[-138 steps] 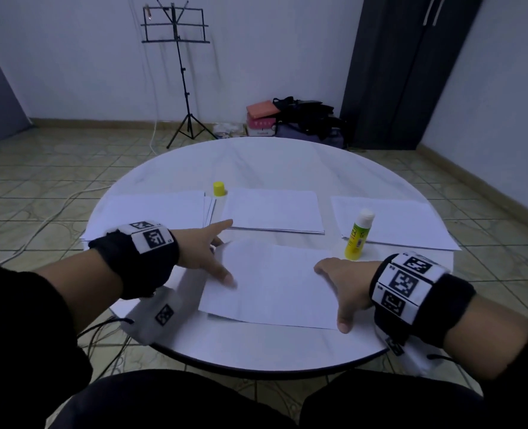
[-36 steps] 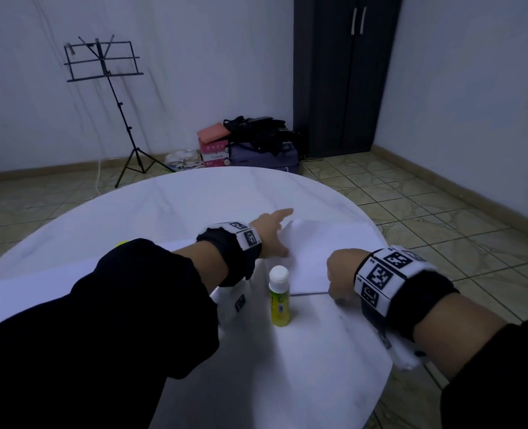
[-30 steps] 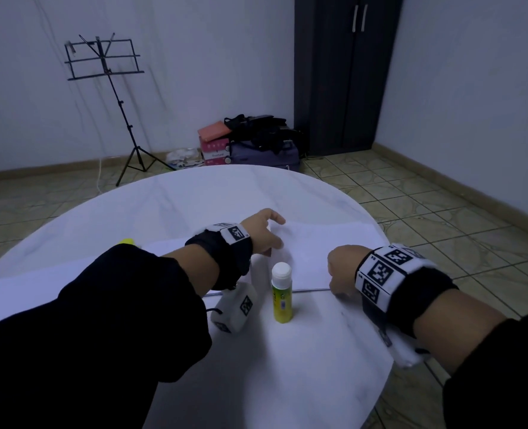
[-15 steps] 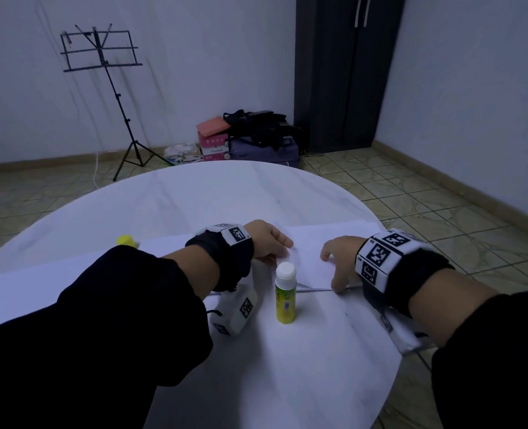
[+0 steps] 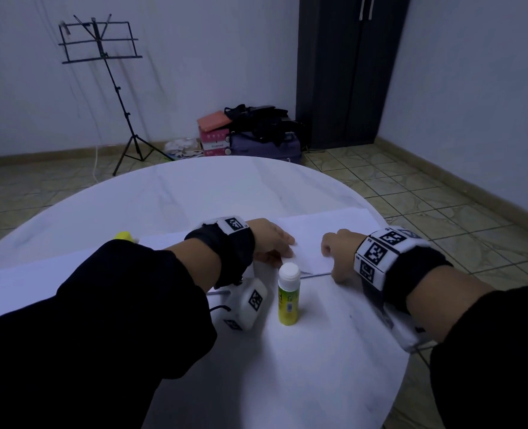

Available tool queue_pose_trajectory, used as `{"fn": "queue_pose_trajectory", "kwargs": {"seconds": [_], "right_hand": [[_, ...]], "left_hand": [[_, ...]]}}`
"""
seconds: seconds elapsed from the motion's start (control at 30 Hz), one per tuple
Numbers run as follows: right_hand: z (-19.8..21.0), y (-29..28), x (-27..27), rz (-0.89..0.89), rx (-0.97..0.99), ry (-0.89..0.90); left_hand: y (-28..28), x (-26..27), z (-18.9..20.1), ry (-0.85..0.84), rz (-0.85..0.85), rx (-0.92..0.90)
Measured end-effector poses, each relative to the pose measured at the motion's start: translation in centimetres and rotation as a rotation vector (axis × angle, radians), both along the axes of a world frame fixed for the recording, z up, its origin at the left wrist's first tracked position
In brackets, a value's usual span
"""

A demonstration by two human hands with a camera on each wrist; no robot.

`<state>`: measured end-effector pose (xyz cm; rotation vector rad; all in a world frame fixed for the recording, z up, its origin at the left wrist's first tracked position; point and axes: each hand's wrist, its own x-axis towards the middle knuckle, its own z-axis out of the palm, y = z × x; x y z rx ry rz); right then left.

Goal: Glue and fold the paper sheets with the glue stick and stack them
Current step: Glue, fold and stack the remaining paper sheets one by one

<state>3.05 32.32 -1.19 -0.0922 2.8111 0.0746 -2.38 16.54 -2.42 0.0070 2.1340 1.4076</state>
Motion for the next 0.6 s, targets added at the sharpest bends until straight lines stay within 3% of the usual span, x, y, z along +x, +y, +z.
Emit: {"fn": "queue_pose_trajectory", "kwargs": {"seconds": [0.1, 0.2, 0.37, 0.5, 0.6], "right_hand": [[0.4, -0.1, 0.3, 0.037, -0.149, 0.040], [1.0, -0.6, 1.1, 0.074, -0.309, -0.046], [0.1, -0.8, 1.7, 0.065, -0.020, -0.120], [-0.3, 1.1, 1.4, -0.152, -0.008, -0.125], [0.6, 2.2, 1.4, -0.188, 0.002, -0.223]], "left_hand": [[0.0, 0.1, 0.3, -0.063, 0.055, 0.114], [-0.1, 0.0, 0.3, -0.105, 0.045, 0.160], [0.0, 0.1, 0.3, -0.091, 0.076, 0.174], [-0.3, 0.4, 0.4, -0.084, 0.075, 0.148], [-0.8, 0.6, 0.9, -0.059, 0.065, 0.134]]}}
